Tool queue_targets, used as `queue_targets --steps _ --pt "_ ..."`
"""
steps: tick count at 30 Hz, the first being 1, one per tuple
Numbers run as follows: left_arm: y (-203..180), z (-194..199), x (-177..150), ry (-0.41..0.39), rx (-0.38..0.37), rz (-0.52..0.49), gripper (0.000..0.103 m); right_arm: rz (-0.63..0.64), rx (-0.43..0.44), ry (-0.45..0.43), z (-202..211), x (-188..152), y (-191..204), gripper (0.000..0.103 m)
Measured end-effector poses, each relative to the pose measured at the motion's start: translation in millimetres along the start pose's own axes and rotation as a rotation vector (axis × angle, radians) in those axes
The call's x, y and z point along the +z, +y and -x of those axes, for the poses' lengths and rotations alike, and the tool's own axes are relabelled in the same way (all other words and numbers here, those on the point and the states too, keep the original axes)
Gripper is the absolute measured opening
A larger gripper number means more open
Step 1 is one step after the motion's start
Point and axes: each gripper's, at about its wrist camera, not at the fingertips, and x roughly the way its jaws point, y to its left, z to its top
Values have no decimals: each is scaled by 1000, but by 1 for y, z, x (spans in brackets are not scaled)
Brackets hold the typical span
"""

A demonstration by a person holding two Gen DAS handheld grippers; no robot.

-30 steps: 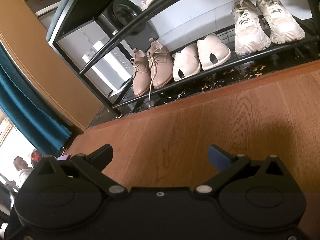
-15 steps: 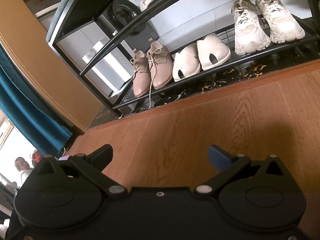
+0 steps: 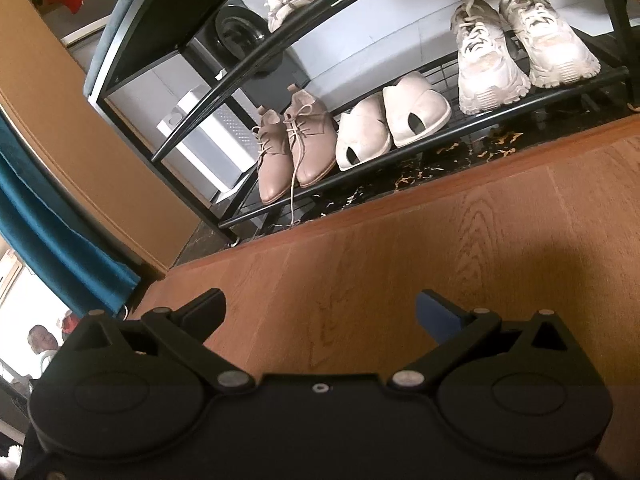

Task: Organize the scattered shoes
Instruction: 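Grasp one black slide by its toe with the left tool and lift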

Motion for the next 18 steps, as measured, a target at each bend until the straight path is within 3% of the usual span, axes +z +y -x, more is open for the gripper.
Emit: queue_targets --steps 6,8,13,18 --pt "-19 -9 -5 48 -54 -53 94 -6 3 -3 1 2 -3 103" --pt "-19 -13 -4 66 -61 -37 100 -11 3 -5 1 3 -4 103" --pt "-16 -23 -4 92 -49 28 103 -25 5 -14 2 5 -6 103" --pt "-31 -22 -12 45 -21 -79 102 -39 2 -7 -1 7 -9 103"
